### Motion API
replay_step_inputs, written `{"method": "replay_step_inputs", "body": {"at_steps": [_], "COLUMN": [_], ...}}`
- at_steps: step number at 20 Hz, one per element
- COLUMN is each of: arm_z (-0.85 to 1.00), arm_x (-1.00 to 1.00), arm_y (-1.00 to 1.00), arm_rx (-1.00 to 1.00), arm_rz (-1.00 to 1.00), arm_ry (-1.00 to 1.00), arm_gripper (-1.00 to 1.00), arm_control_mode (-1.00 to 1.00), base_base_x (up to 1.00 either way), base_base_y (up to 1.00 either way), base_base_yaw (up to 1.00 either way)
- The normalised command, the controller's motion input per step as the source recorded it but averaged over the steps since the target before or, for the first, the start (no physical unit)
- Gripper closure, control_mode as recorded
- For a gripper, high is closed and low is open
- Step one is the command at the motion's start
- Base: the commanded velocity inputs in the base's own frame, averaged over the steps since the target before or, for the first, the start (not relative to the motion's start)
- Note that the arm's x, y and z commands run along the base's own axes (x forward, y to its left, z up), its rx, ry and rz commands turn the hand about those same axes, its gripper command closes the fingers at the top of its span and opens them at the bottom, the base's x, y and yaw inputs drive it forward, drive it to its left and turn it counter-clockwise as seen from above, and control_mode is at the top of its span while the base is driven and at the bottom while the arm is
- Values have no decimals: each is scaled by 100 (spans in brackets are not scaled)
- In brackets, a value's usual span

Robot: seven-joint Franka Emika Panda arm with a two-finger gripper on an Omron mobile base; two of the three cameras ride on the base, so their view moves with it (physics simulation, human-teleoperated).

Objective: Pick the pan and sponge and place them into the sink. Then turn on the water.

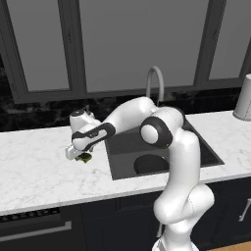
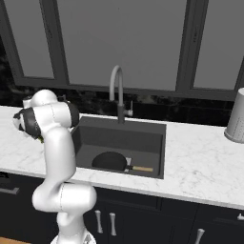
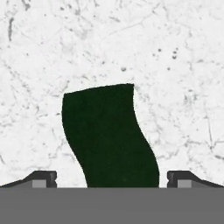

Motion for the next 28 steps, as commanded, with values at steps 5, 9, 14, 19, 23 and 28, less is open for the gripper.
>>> {"method": "replay_step_inputs", "body": {"at_steps": [5,9,14,19,23,28], "arm_z": [-22,-23,-23,-20,-4,0], "arm_x": [18,18,20,11,0,0], "arm_y": [10,5,2,0,0,0], "arm_rx": [0,0,0,0,0,0], "arm_rz": [0,0,0,0,0,0], "arm_ry": [0,0,0,0,0,0], "arm_gripper": [-100,-100,-100,100,100,100], "arm_control_mode": [-100,-100,-100,-100,-100,-100], "base_base_x": [0,0,0,0,0,0], "base_base_y": [0,0,0,0,0,0], "base_base_yaw": [0,0,0,0,0,0]}}
